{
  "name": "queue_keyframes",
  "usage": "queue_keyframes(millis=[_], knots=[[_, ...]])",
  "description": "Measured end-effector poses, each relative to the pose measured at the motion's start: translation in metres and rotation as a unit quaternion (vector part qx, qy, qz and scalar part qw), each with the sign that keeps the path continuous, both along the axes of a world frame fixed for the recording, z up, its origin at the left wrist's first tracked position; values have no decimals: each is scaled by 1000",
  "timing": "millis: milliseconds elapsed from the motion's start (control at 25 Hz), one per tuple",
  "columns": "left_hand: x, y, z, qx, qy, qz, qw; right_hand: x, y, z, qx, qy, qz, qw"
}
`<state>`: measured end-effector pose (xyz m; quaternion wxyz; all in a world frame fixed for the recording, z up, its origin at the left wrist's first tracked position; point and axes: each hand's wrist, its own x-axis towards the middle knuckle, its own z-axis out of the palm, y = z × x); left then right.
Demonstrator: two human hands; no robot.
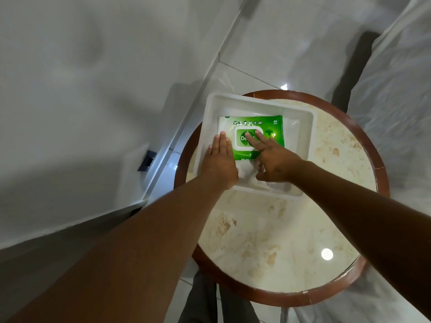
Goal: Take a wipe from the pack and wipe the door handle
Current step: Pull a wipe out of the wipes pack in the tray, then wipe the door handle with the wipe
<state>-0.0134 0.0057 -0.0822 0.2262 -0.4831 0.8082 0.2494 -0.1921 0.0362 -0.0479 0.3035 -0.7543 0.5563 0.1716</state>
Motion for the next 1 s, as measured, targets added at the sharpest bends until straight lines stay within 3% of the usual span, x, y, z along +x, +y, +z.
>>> queue_keyframes(millis=[80,160,280,320,360,400,440,480,640,760,880,1000], knots=[[0,1,17,20,7,28,999,4,-4,19,28,-51,-49,997],[4,2,46,18,76,113,991,16,-3,46,5,-129,-188,974],[25,8,113,43,204,292,934,47,18,100,-76,-230,-402,883],[37,17,139,95,259,389,879,59,26,123,-84,-280,-446,846],[50,23,168,179,312,489,795,72,32,147,-83,-338,-477,807],[64,30,198,269,351,554,705,83,36,169,-74,-391,-492,774],[80,39,222,329,387,575,641,95,39,189,-58,-431,-489,756],[101,50,246,342,421,573,614,110,43,211,-40,-469,-469,748],[175,83,330,210,525,591,575,171,39,287,60,-559,-353,748],[236,119,383,110,548,588,585,226,35,340,149,-551,-252,781],[292,157,417,31,554,604,572,288,37,380,95,-499,-156,847],[344,197,438,-52,542,632,551,350,53,410,-4,-508,-99,855]])
